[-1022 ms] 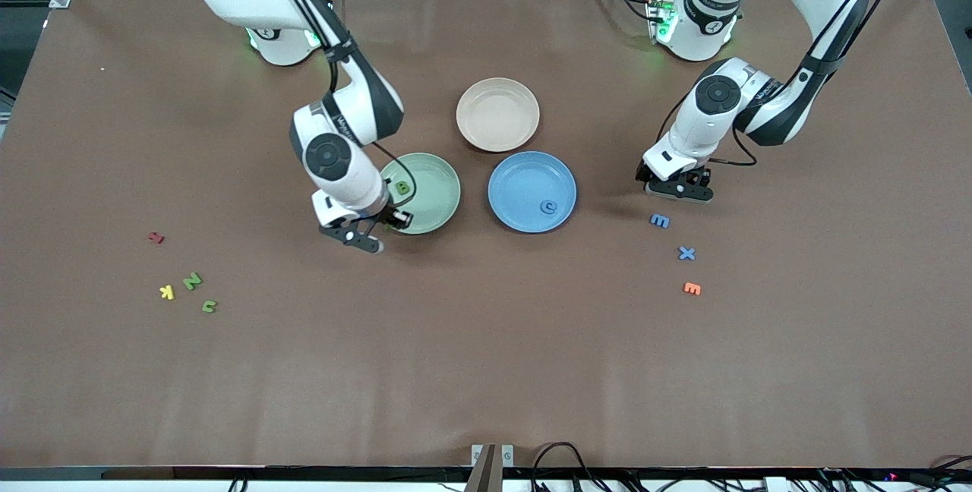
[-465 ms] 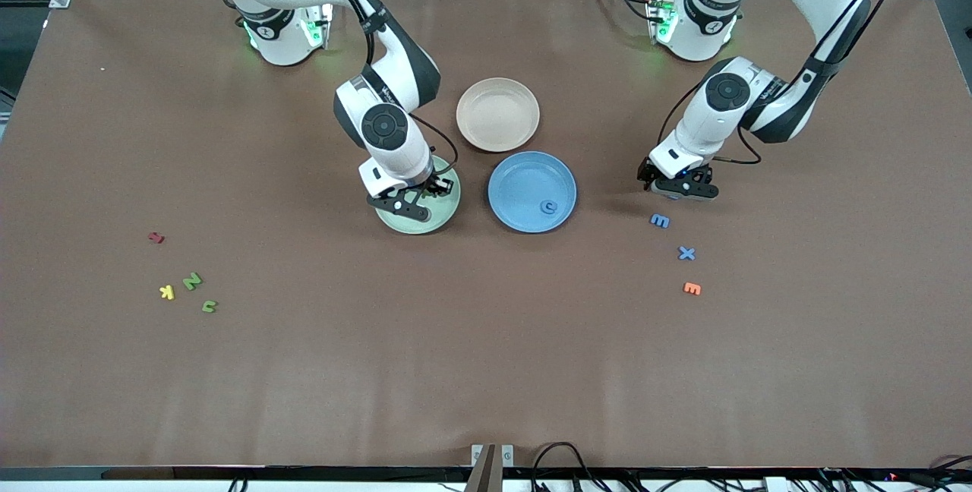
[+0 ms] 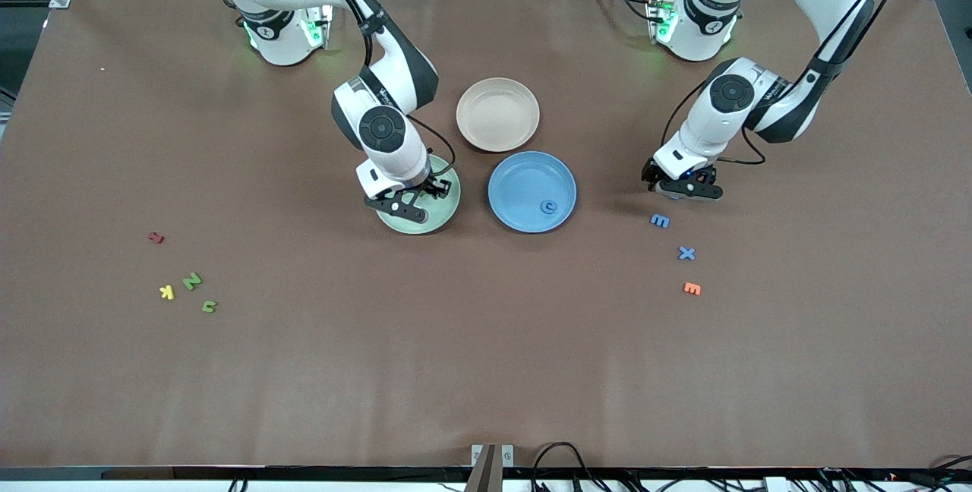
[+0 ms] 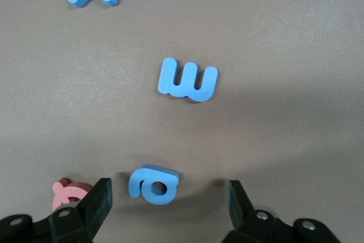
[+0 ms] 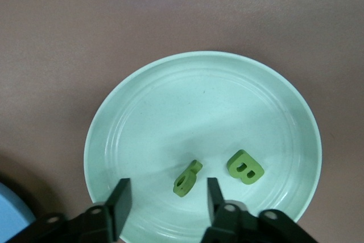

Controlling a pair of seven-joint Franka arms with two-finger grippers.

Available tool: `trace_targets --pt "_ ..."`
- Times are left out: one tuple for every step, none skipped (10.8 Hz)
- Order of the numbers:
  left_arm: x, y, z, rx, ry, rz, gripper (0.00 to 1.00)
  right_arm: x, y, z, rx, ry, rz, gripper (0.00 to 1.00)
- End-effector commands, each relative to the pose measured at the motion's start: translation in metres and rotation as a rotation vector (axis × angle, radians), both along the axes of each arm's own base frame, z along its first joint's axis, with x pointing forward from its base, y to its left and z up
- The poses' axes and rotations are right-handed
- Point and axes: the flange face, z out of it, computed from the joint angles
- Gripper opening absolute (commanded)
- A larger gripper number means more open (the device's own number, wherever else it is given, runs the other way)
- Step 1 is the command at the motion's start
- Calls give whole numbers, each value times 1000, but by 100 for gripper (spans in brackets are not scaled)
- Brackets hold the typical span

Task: Sort letters by color into matching plates
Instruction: 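Carry the green d to the green plate and open the right gripper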

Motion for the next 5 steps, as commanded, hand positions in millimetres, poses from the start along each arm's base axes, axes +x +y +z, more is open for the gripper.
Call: trace_targets --pt "-1 3 -1 -13 -2 -16 86 2 -7 9 2 -4 1 100" --pt "-1 3 -1 -15 -3 -14 86 5 -11 11 0 -7 0 100" --pt "-1 3 -3 -16 0 -16 81 17 -26 11 -4 -14 12 100" --pt "-1 2 -3 -17 2 -17 73 32 -48 11 -3 -18 15 100" --pt "-2 1 -6 -18 8 -17 72 48 -72 12 -4 -25 15 100"
